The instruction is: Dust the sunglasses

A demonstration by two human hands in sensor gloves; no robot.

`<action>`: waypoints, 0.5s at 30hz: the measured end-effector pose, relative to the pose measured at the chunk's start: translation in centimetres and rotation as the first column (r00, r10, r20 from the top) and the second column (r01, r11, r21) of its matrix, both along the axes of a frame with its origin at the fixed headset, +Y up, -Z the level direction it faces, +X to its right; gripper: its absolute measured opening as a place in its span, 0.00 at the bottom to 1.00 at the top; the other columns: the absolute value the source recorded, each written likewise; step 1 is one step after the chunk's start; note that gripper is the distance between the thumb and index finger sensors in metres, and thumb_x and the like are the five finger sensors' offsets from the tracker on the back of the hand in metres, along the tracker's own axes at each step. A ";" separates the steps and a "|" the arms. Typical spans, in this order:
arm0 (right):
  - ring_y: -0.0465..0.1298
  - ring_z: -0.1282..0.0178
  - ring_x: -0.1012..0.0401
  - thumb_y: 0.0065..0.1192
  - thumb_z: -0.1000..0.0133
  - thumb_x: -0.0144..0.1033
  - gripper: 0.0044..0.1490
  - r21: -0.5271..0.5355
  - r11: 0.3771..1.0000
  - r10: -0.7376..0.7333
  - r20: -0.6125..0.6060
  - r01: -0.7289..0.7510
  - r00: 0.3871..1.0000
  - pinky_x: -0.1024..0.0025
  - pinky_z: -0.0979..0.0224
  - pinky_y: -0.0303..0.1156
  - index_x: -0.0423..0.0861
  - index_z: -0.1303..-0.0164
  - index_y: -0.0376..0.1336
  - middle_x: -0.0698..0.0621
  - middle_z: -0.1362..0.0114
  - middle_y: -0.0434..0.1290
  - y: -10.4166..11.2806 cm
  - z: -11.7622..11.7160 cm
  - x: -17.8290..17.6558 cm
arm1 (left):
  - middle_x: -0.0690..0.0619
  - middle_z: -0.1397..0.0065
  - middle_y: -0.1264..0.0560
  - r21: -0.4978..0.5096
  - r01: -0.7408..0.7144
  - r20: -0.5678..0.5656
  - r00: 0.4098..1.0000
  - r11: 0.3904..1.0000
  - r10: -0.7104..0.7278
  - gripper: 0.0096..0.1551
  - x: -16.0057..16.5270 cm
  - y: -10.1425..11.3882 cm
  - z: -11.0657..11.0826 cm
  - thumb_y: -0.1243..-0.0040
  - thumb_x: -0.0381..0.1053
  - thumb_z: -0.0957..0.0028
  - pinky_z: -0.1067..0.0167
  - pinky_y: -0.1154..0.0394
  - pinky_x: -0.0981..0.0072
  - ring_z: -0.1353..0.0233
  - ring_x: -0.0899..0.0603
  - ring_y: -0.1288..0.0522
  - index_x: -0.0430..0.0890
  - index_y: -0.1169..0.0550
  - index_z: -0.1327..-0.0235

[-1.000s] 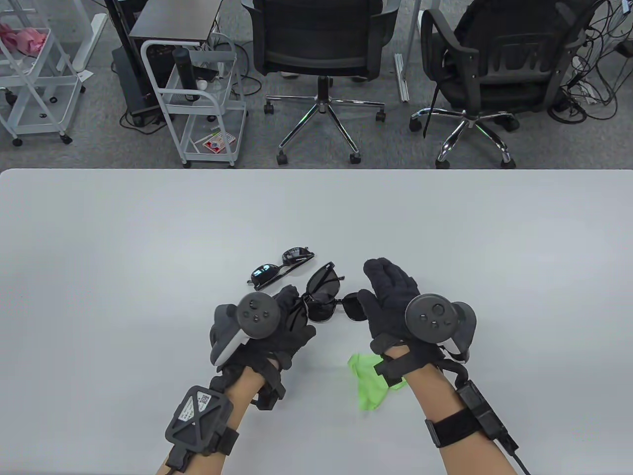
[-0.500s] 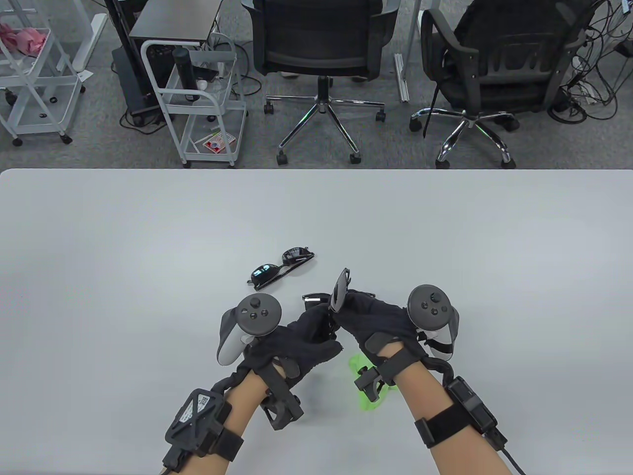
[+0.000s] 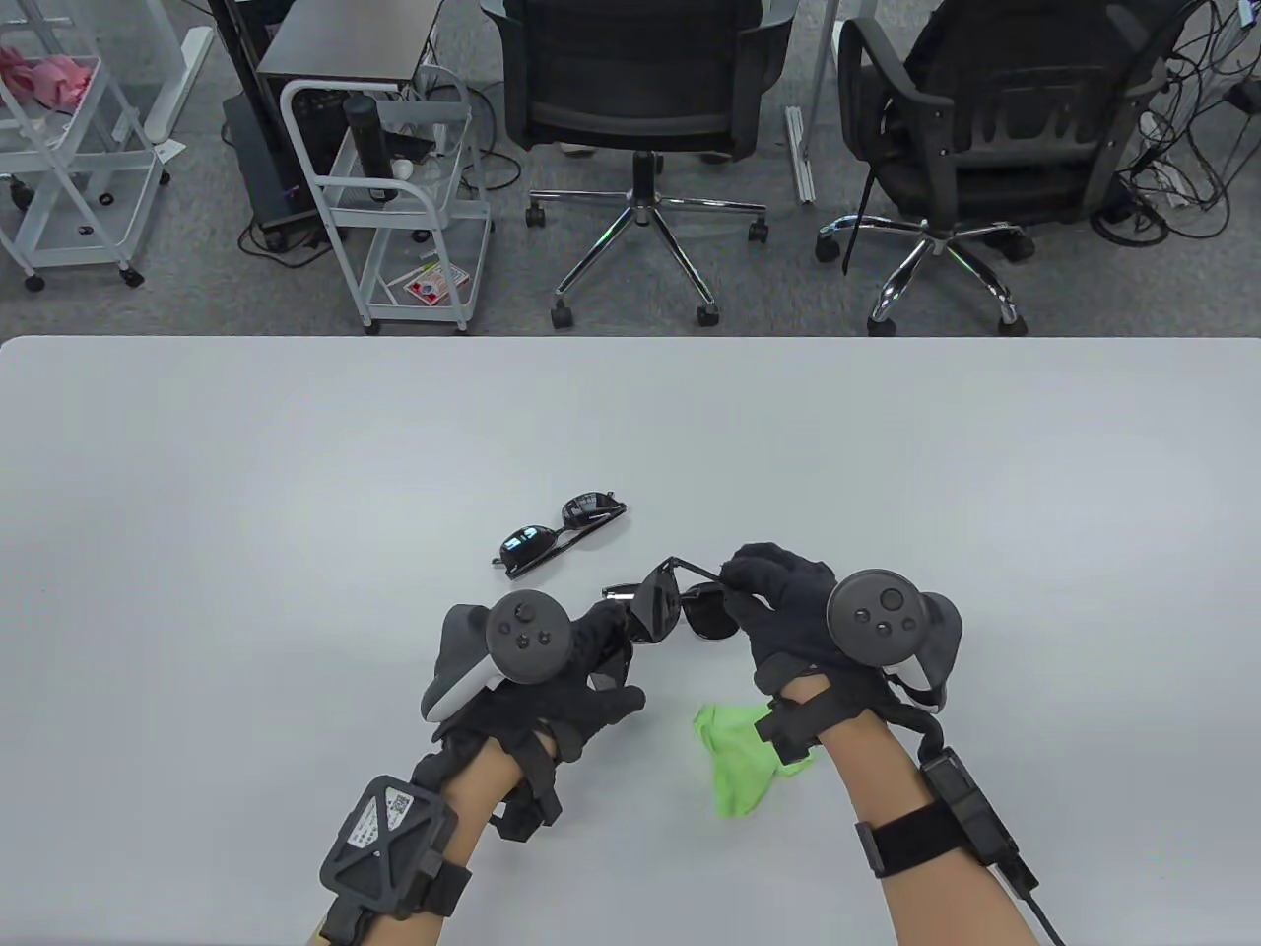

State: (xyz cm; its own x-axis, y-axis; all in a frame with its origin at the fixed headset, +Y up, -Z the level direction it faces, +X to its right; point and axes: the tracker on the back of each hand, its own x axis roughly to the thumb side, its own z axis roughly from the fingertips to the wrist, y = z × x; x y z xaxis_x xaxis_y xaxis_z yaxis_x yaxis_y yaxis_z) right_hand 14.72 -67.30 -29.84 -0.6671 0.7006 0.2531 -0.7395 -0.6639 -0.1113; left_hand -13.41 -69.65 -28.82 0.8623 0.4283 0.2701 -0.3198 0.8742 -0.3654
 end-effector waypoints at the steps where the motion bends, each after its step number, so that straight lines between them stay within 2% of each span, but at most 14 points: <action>1: 0.74 0.29 0.40 0.73 0.51 0.39 0.25 0.004 1.000 0.023 -0.006 -0.023 1.000 0.31 0.31 0.60 0.45 0.45 0.76 0.42 0.29 0.76 0.0 0.0 0.1 | 0.58 0.22 0.32 -0.003 0.000 0.000 1.000 1.000 0.000 0.57 0.1 0.0 0.0 0.37 0.74 0.66 0.27 0.31 0.46 0.25 0.48 0.20 0.54 0.41 0.24; 5: 0.74 0.29 0.40 0.73 0.51 0.39 0.25 0.062 0.995 0.077 0.014 -0.078 0.997 0.30 0.30 0.58 0.45 0.45 0.76 0.43 0.29 0.76 0.6 0.2 0.0 | 0.57 0.24 0.30 -0.021 -0.018 0.004 1.000 1.000 0.018 0.57 0.4 0.0 0.0 0.36 0.75 0.66 0.28 0.30 0.47 0.27 0.48 0.19 0.53 0.40 0.25; 10: 0.74 0.29 0.40 0.73 0.51 0.40 0.25 0.163 0.961 0.218 0.043 -0.222 0.975 0.30 0.30 0.58 0.46 0.45 0.76 0.43 0.29 0.76 1.6 0.7 -0.5 | 0.57 0.24 0.29 -0.045 -0.043 0.007 0.999 0.998 0.044 0.57 0.3 0.1 0.0 0.36 0.75 0.67 0.28 0.29 0.48 0.28 0.48 0.18 0.54 0.39 0.25; 12: 0.74 0.29 0.41 0.73 0.51 0.40 0.25 0.159 0.963 0.214 0.042 -0.218 0.976 0.30 0.30 0.58 0.45 0.45 0.76 0.43 0.29 0.76 1.6 0.7 -0.6 | 0.58 0.24 0.29 -0.046 -0.048 0.006 0.999 0.998 0.049 0.57 0.2 0.0 0.0 0.36 0.75 0.67 0.28 0.29 0.49 0.28 0.49 0.18 0.54 0.39 0.25; 15: 0.73 0.28 0.40 0.72 0.50 0.38 0.27 0.150 0.967 0.206 0.028 -0.208 0.978 0.29 0.30 0.57 0.44 0.41 0.74 0.42 0.28 0.75 1.6 0.8 -1.0 | 0.57 0.25 0.29 -0.088 -0.132 -0.020 0.991 0.987 0.130 0.57 0.0 -0.1 -0.1 0.36 0.75 0.67 0.28 0.28 0.50 0.29 0.49 0.18 0.53 0.39 0.25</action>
State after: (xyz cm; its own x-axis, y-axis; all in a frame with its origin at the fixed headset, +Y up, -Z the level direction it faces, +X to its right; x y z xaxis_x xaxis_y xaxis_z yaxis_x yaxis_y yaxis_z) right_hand 13.72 -65.74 -28.99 -0.7970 0.5015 0.3366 -0.5860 -0.7771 -0.2297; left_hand -13.37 -69.79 -28.94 0.8004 0.5598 0.2143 -0.4350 0.7884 -0.4349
